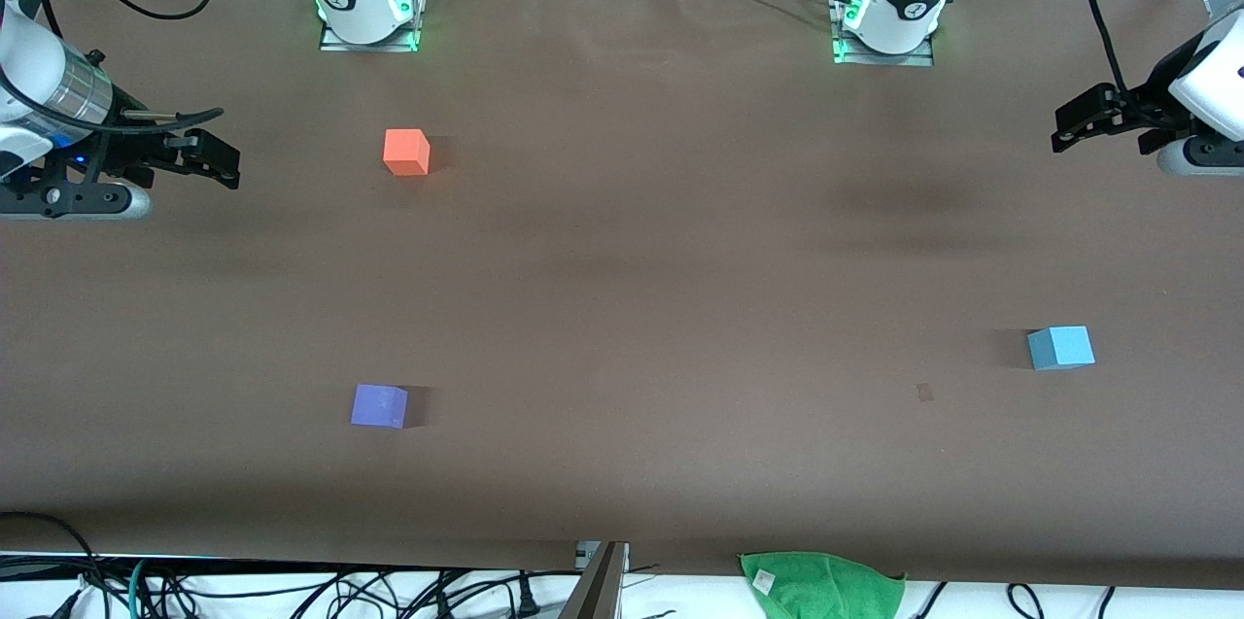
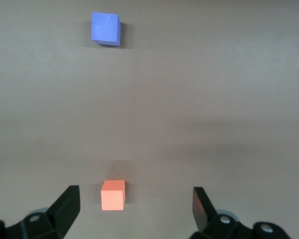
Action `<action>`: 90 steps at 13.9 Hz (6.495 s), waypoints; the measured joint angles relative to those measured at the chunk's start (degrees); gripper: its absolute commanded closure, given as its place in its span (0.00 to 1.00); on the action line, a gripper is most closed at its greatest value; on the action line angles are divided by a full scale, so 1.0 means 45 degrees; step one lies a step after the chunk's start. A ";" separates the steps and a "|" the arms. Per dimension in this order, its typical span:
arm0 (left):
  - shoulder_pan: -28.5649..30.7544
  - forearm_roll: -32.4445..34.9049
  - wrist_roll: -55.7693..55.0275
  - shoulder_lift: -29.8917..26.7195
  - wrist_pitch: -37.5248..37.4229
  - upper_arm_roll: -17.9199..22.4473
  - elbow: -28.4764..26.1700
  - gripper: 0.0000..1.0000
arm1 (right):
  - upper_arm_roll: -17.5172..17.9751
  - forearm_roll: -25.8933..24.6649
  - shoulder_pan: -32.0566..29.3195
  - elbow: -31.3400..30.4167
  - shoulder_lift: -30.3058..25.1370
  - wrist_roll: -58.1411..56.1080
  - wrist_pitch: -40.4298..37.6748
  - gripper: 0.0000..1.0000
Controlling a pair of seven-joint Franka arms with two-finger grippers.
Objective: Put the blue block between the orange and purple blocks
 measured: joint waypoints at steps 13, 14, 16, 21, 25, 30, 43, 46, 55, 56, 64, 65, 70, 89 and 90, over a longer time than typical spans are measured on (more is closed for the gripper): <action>-0.0031 -0.0009 0.0001 0.0751 0.0055 -0.0079 0.0726 0.00 | 0.0000 0.0000 -0.0006 0.0000 0.0000 0.0000 0.0000 0.00; -0.0031 -0.0009 0.0005 0.0768 0.0046 -0.0080 0.0745 0.00 | 0.0000 0.0000 -0.0006 0.0000 0.0000 0.0000 0.0000 0.00; -0.0032 -0.0009 0.0009 0.0836 0.0038 -0.0082 0.0753 0.00 | 0.0000 0.0000 -0.0006 0.0000 0.0000 0.0000 0.0000 0.00; 0.0013 -0.0009 0.0009 0.1379 -0.0001 -0.0058 0.0761 0.00 | 0.0000 0.0000 -0.0007 0.0000 0.0000 0.0000 -0.0001 0.00; 0.0386 -0.0007 0.0009 0.2528 0.0116 0.0140 0.0788 0.00 | 0.0000 0.0000 -0.0010 0.0001 0.0000 0.0000 -0.0001 0.00; 0.1684 0.1282 0.0147 0.4029 0.2667 0.0216 0.0855 0.00 | -0.0001 0.0000 -0.0013 0.0004 0.0001 0.0000 0.0000 0.00; 0.2923 0.1694 0.2140 0.9211 0.9771 0.0211 0.0884 0.00 | 0.0000 0.0000 -0.0016 0.0016 0.0001 0.0000 0.0003 0.00; 0.3119 0.1695 0.2643 0.9477 0.9789 0.0229 0.0855 0.00 | -0.0001 0.0000 -0.0016 0.0016 0.0001 0.0000 0.0003 0.00; 0.3548 0.1694 0.2821 0.9799 0.9772 0.0172 0.0426 0.86 | 0.0000 0.0000 -0.0016 0.0017 0.0001 0.0000 0.0003 0.00; 0.3546 0.1694 0.2820 0.9789 0.9771 0.0117 0.0467 0.86 | -0.0001 0.0000 -0.0016 0.0017 0.0001 0.0000 0.0003 0.00; 0.3468 0.1678 0.1716 0.6901 0.5027 -0.3279 0.1034 0.91 | -0.0001 0.0000 -0.0018 0.0020 0.0002 0.0000 0.0004 0.00; 0.3426 0.1671 0.0832 0.6597 0.4326 -0.4081 0.1083 0.90 | -0.0001 0.0000 -0.0019 0.0020 0.0002 -0.0001 0.0004 0.00; 0.1223 0.1658 -0.4875 0.6751 0.3501 -0.6649 0.1106 0.86 | 0.0002 0.0000 -0.0021 0.0022 0.0003 -0.0001 0.0006 0.00; -0.7687 0.1697 -0.9942 1.0478 1.0128 -0.2375 0.1306 0.00 | 0.0141 0.0169 0.0144 -0.0017 0.1264 0.0001 0.0937 0.00; -0.7669 0.1697 -0.9942 1.0443 1.0112 -0.2375 0.1354 0.00 | 0.0160 0.0169 0.0203 -0.0017 0.1514 -0.0002 0.1046 0.00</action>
